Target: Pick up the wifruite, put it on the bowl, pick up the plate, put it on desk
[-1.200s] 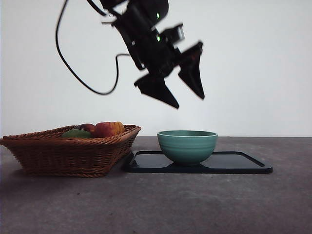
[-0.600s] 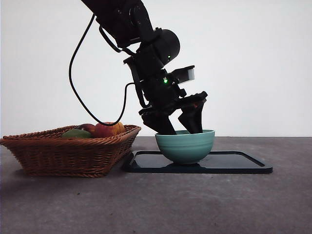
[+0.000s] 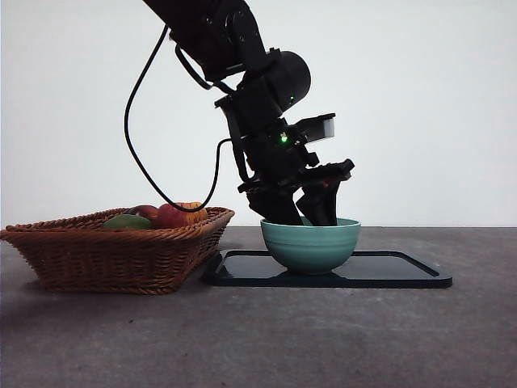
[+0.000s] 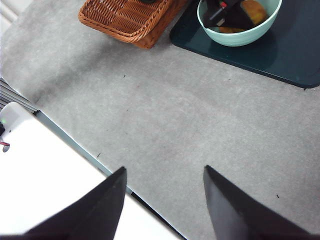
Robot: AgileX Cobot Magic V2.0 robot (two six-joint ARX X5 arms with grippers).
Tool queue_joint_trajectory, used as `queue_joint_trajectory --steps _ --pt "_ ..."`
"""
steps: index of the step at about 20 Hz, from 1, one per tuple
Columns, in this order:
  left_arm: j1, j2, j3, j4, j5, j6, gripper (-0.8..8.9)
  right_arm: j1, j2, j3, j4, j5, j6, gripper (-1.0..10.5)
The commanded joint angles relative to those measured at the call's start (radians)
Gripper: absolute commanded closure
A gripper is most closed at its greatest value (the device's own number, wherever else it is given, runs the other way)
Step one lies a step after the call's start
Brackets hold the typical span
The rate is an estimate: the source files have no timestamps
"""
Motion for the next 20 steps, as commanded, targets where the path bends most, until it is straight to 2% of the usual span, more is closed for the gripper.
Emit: queue_joint_trajectory --steps 1,7,12,15,18,20 --pt "-0.009 0.012 0.065 -0.019 0.0 0.003 6.04 0.006 0.005 0.006 0.004 -0.003 -0.011 7.0" --pt "0.012 -0.191 0.109 -0.078 0.0 -0.136 6.04 0.006 0.005 0.006 0.004 -0.003 -0.016 7.0" --pt "0.043 -0.491 0.109 -0.256 -0.002 -0.253 6.04 0.006 0.005 0.006 0.004 0.0 -0.016 7.0" --pt "0.05 -0.634 0.109 -0.365 -0.14 -0.272 6.04 0.006 0.005 0.006 0.005 0.0 -0.015 7.0" --pt "0.068 -0.731 0.103 -0.463 -0.181 -0.286 6.04 0.006 0.005 0.006 0.005 0.0 -0.016 7.0" --pt "0.079 -0.779 0.072 -0.498 -0.245 -0.303 6.04 0.006 0.005 0.006 0.005 0.0 -0.016 7.0"
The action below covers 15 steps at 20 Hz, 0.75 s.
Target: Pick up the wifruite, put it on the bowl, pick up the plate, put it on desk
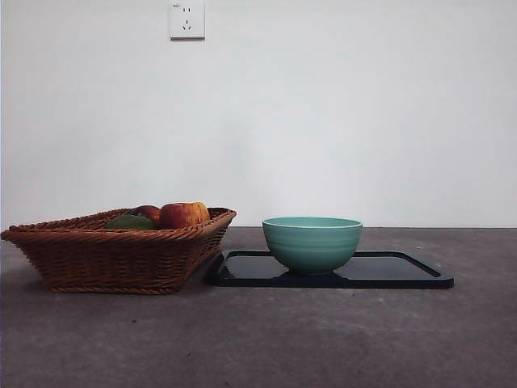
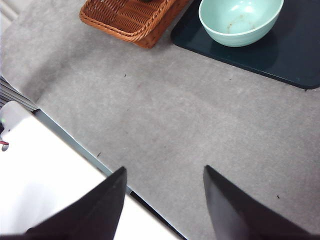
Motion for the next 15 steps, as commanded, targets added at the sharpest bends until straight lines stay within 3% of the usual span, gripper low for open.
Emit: queue_joint_trajectory --steps 1,7,11,15 --pt "0.011 -0.033 -0.043 -0.003 -0.051 -0.033 6.04 0.006 0.005 0.006 0.006 0.0 -0.009 7.0" --pt "0.07 -0.116 -0.386 0.192 -0.053 -0.122 6.04 0.006 0.005 0.006 0.005 0.0 -0.009 7.0" --pt "0.098 -0.093 -0.607 0.402 -0.053 -0.208 6.04 0.006 0.005 0.006 0.005 0.0 -0.008 7.0" --pt "0.12 -0.027 -0.75 0.558 -0.061 -0.232 6.04 0.006 0.005 0.006 0.005 0.0 -0.008 7.0"
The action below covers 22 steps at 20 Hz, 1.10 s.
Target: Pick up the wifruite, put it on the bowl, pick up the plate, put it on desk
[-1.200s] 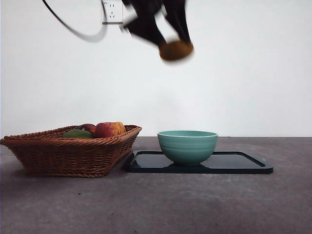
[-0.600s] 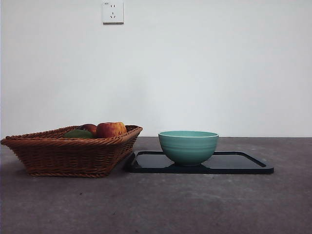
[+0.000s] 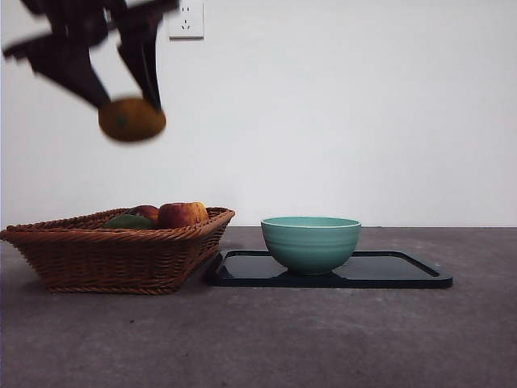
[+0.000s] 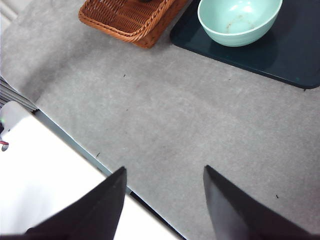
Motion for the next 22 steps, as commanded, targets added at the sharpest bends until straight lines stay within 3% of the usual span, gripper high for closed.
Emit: queue_joint_trajectory --steps 1,13,16,22 --pt "0.008 0.062 -0.036 0.071 -0.027 -0.031 6.04 0.006 0.005 0.006 0.005 0.0 -0.008 7.0" --pt "0.027 0.38 -0.042 0.19 -0.034 -0.029 5.93 0.006 0.005 0.006 0.005 0.0 0.001 7.0" --pt "0.024 0.38 -0.042 0.182 -0.033 -0.032 4.31 0.006 0.005 0.006 0.005 0.0 0.003 7.0" --pt "0.016 0.242 -0.041 0.154 -0.031 -0.03 4.29 0.005 0.005 0.006 0.005 0.0 0.003 7.0"
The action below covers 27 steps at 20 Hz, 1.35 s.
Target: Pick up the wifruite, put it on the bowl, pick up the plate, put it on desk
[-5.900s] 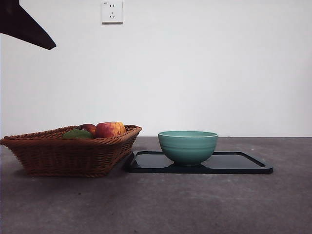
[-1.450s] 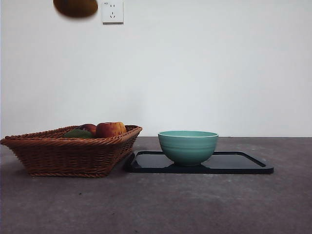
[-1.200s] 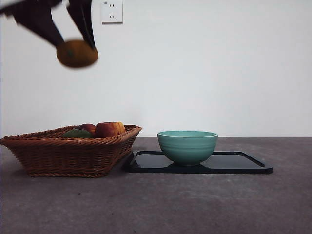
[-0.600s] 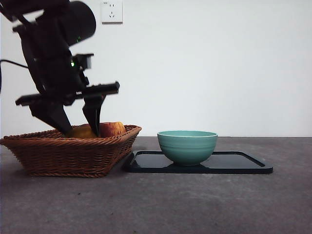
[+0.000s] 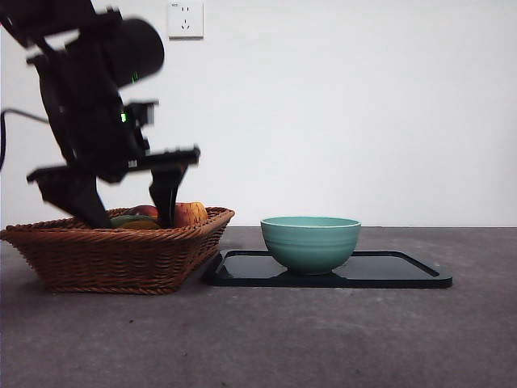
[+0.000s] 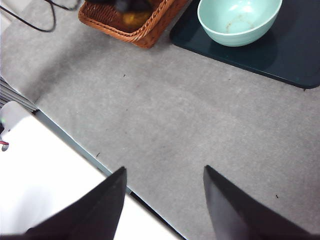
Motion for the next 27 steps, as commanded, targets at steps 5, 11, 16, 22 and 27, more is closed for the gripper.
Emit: queue_joint_trajectory --steps 5,11,16,22,27 --pt "-0.028 -0.307 0.01 -0.132 0.137 0.093 4.38 0.005 0.005 0.006 0.006 0.0 0.002 7.0" --pt "-0.046 -0.541 0.01 -0.391 0.551 0.345 4.39 0.005 0.006 0.006 0.006 0.001 0.002 7.0" --pt "-0.046 -0.57 0.01 -0.447 0.551 0.38 4.39 0.005 0.006 0.006 0.006 0.001 0.005 7.0" --pt "-0.046 -0.57 0.01 -0.447 0.551 0.38 4.39 0.005 0.006 0.006 0.006 0.055 0.086 7.0" --pt "-0.046 -0.57 0.01 -0.451 0.551 0.38 4.39 0.005 0.058 0.007 0.081 0.135 0.216 7.0"
